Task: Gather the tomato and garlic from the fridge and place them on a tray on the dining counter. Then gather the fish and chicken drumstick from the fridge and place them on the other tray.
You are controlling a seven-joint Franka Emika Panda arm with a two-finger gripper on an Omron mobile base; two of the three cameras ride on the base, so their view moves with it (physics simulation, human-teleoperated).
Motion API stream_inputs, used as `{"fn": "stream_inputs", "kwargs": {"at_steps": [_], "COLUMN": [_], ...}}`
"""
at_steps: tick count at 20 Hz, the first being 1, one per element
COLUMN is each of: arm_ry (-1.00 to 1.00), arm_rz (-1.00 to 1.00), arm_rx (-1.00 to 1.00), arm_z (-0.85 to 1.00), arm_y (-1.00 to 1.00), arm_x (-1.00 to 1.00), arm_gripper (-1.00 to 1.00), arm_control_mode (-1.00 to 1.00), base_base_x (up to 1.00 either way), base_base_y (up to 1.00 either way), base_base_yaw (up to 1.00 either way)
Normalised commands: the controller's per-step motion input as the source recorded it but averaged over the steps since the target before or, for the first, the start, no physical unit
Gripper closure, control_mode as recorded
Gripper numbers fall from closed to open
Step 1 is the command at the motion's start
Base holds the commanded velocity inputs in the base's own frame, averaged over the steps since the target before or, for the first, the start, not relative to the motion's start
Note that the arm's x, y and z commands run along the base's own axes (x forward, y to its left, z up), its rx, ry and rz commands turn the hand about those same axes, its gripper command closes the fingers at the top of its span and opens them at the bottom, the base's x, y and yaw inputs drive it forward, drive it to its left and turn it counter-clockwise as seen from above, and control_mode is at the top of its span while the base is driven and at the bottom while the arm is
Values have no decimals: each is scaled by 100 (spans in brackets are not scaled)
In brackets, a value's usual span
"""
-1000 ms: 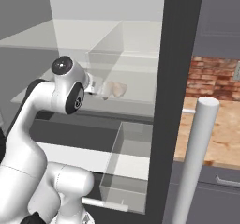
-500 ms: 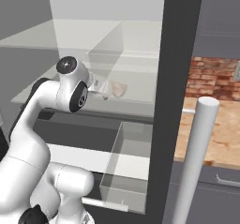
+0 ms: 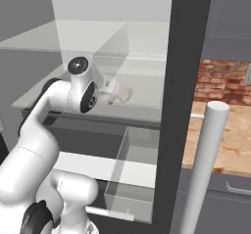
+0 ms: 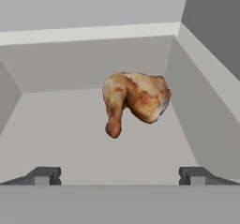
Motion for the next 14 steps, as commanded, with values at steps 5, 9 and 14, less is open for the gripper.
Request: {"fn": "stream_inputs", "kwargs": {"at_steps": [5, 9, 14], "arm_ry": [0, 0, 0], "arm_rz": [0, 0, 1], "arm_rx": [0, 0, 0], "arm_z": [0, 0, -1], "arm_y": [-23, -11, -7], "arm_x": [44, 21, 15], "arm_gripper": [-100, -100, -100], "arm_control_mode": [-100, -100, -100], "base_base_x": [0, 0, 0], "base_base_y": [0, 0, 0], "base_base_yaw": [0, 0, 0]}}
